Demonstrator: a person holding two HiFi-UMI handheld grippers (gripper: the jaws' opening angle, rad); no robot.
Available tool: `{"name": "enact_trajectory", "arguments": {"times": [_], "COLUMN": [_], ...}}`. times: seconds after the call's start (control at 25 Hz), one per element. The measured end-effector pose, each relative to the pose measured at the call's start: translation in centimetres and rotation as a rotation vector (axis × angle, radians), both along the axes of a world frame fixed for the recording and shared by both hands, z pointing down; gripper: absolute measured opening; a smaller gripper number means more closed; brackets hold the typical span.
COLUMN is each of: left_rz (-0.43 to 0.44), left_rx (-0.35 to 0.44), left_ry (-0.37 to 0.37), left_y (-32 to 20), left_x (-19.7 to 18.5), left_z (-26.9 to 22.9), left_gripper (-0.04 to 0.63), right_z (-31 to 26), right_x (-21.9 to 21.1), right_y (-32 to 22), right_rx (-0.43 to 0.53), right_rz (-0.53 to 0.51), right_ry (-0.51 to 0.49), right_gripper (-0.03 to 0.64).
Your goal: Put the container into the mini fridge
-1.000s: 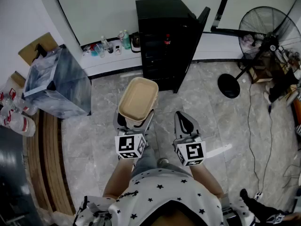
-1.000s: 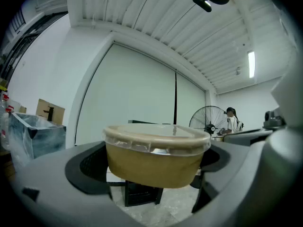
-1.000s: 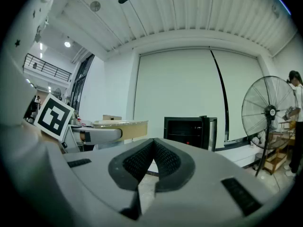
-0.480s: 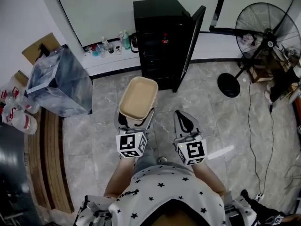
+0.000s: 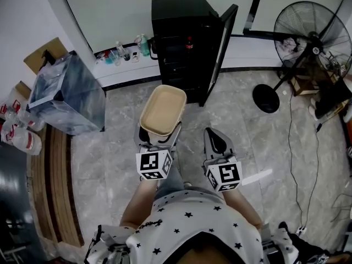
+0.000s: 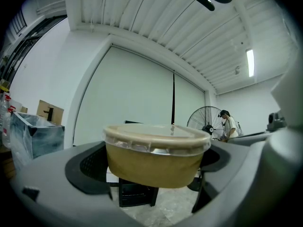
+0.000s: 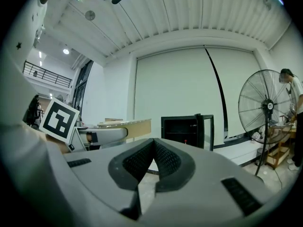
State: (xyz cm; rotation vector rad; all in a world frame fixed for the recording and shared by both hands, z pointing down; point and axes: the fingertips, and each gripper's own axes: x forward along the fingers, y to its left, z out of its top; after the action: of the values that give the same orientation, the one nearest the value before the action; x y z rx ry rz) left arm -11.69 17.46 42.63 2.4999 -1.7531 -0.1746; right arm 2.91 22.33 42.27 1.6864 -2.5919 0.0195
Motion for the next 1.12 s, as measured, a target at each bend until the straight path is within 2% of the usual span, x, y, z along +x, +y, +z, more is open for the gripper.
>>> {"name": "enact_trajectory", "arguments": {"times": [0.52, 0.8, 1.12], "left_rz": [0.015, 0.030, 0.046], "left_rx": [-0.002, -0.016, -0.032], "left_ry": [-0.020, -0.015, -0.008], "left_y": [-4.9, -10.5, -19.2], "left_x": [2.4, 3.4, 4.7], "left_z": [0.4, 1.4, 1.6], "left_gripper": [0.554, 0.554, 0.554], "right_z": [0.9, 1.6, 0.9], "right_x": [1.9, 2.7, 3.6], "right_y": [-4.1, -9.1, -17.5], "right_rx": [-0.022, -0.041, -0.042], "right_rz": [0.006, 0.007, 0.008], "right_ry": [-0.046, -0.035, -0.022], "right_gripper": [-0.006, -0.006, -0.006]}}
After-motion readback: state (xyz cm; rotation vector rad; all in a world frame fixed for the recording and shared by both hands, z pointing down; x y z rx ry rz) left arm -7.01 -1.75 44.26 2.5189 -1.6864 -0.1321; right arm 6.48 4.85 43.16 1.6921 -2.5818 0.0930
